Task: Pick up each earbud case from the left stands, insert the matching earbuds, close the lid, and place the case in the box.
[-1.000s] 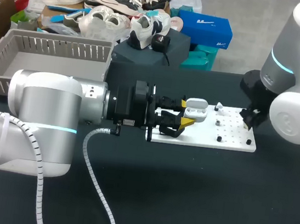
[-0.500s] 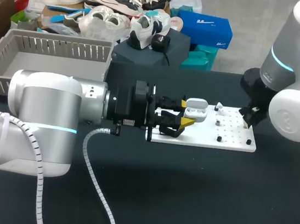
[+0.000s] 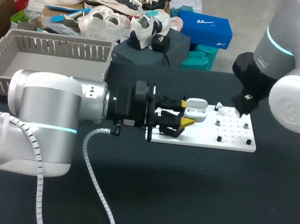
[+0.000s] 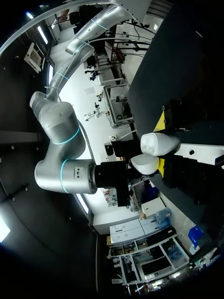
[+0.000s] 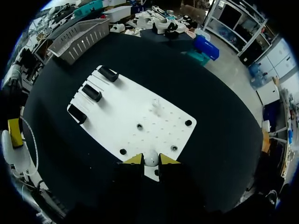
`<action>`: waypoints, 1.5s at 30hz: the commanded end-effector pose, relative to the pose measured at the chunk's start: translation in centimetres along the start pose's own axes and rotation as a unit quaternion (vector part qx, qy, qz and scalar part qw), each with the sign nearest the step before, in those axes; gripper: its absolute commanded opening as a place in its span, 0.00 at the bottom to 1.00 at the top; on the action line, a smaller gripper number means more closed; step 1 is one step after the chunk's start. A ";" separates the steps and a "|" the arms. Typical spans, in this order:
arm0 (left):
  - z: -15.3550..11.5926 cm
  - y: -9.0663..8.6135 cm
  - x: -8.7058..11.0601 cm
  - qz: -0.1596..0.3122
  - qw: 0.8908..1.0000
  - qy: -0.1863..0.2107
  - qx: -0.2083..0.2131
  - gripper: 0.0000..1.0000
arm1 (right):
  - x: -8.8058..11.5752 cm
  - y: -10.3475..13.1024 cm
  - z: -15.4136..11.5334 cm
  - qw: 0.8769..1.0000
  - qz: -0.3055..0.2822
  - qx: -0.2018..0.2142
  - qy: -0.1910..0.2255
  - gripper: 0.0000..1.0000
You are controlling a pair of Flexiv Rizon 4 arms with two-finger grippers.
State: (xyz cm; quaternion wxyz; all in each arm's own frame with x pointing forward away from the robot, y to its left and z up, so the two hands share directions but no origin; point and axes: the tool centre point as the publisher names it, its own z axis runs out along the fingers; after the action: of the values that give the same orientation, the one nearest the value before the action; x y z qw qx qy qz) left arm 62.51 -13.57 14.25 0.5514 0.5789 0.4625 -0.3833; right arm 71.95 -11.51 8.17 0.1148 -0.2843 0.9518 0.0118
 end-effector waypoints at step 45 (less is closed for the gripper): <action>0.0 -0.1 0.1 0.001 1.000 -0.001 -0.002 0.00 | 5.3 7.7 -7.9 0.839 0.509 0.086 0.173 0.00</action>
State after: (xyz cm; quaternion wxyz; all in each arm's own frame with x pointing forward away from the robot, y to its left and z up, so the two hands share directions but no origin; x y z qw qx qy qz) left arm 62.50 -13.58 14.24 0.5515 0.5789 0.4624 -0.3833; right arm 61.69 -9.64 13.71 0.0026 0.0815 0.9964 -0.0252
